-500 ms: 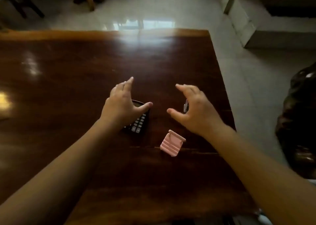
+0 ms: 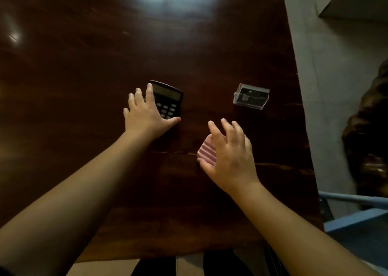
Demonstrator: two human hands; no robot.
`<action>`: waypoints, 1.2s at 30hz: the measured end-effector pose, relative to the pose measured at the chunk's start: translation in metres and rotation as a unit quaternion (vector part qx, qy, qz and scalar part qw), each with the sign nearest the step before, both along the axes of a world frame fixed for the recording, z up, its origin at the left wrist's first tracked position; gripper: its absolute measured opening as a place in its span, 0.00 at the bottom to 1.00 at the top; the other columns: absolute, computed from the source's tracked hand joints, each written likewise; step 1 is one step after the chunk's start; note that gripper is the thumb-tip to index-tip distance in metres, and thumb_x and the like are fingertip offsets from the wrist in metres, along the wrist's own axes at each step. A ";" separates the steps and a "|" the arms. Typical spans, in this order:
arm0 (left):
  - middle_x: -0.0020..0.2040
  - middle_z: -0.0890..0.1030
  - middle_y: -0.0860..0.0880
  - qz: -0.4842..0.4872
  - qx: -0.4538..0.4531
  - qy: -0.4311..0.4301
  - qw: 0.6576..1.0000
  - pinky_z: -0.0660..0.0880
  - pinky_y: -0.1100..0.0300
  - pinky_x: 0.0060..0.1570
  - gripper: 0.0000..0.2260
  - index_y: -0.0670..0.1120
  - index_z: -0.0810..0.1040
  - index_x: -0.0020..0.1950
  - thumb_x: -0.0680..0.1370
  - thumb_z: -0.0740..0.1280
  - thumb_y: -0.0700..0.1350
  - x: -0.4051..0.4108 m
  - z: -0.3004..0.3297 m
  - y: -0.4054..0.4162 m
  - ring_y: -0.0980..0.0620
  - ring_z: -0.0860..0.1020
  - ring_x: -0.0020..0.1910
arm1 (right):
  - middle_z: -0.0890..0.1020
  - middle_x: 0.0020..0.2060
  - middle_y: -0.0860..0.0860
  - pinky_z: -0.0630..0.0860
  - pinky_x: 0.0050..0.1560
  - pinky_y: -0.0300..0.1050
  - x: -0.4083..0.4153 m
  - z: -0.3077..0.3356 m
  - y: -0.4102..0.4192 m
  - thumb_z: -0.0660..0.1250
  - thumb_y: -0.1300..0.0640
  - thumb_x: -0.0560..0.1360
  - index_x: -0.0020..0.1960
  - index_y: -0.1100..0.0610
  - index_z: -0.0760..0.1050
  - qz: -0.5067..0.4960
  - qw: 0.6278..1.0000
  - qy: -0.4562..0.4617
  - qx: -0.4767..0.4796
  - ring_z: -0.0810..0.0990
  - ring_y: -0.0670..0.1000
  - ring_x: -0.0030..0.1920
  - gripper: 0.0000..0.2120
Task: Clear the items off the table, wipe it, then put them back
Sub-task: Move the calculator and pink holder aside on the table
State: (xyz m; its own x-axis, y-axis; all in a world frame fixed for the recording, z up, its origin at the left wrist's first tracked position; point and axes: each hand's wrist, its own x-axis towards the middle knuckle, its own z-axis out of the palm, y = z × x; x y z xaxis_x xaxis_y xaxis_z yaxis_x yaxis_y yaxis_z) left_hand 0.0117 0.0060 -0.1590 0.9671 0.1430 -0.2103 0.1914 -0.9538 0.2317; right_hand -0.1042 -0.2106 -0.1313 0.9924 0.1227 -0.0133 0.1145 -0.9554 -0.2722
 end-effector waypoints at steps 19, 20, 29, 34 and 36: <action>0.66 0.69 0.34 0.035 0.013 -0.016 0.999 0.71 0.41 0.59 0.64 0.47 0.44 0.80 0.58 0.74 0.72 0.008 -0.026 -0.003 0.36 0.71 0.61 | 0.68 0.69 0.58 0.79 0.56 0.59 0.000 -0.030 -0.002 0.82 0.62 0.60 0.74 0.54 0.65 0.012 1.000 -0.019 0.020 0.66 0.59 0.67 0.46; 0.65 0.69 0.34 0.037 0.014 -0.015 0.999 0.71 0.42 0.59 0.64 0.47 0.44 0.80 0.58 0.74 0.73 0.007 -0.025 -0.001 0.36 0.71 0.61 | 0.68 0.70 0.58 0.79 0.55 0.59 0.003 -0.027 -0.002 0.82 0.61 0.61 0.74 0.54 0.65 0.012 0.999 -0.025 0.021 0.67 0.59 0.67 0.45; 0.67 0.69 0.34 0.126 -0.009 -0.022 0.992 0.73 0.41 0.59 0.64 0.46 0.45 0.80 0.57 0.71 0.76 -0.022 -0.008 0.053 0.34 0.71 0.63 | 0.68 0.70 0.59 0.77 0.57 0.58 0.040 0.003 0.042 0.82 0.59 0.61 0.73 0.55 0.66 0.072 0.994 -0.078 0.028 0.66 0.59 0.69 0.44; 0.66 0.70 0.34 0.188 0.001 -0.033 0.982 0.73 0.42 0.58 0.64 0.44 0.47 0.79 0.56 0.70 0.78 -0.049 0.003 0.109 0.35 0.72 0.62 | 0.68 0.70 0.58 0.77 0.58 0.60 0.052 0.011 0.092 0.83 0.59 0.60 0.72 0.56 0.68 0.141 0.987 -0.079 0.014 0.65 0.59 0.69 0.44; 0.67 0.70 0.34 0.222 0.006 -0.028 0.975 0.73 0.43 0.59 0.64 0.44 0.46 0.79 0.56 0.70 0.78 -0.063 0.006 0.135 0.35 0.72 0.63 | 0.68 0.69 0.58 0.76 0.58 0.60 0.056 0.012 0.117 0.83 0.58 0.60 0.71 0.56 0.69 0.172 0.982 -0.076 0.011 0.65 0.58 0.69 0.43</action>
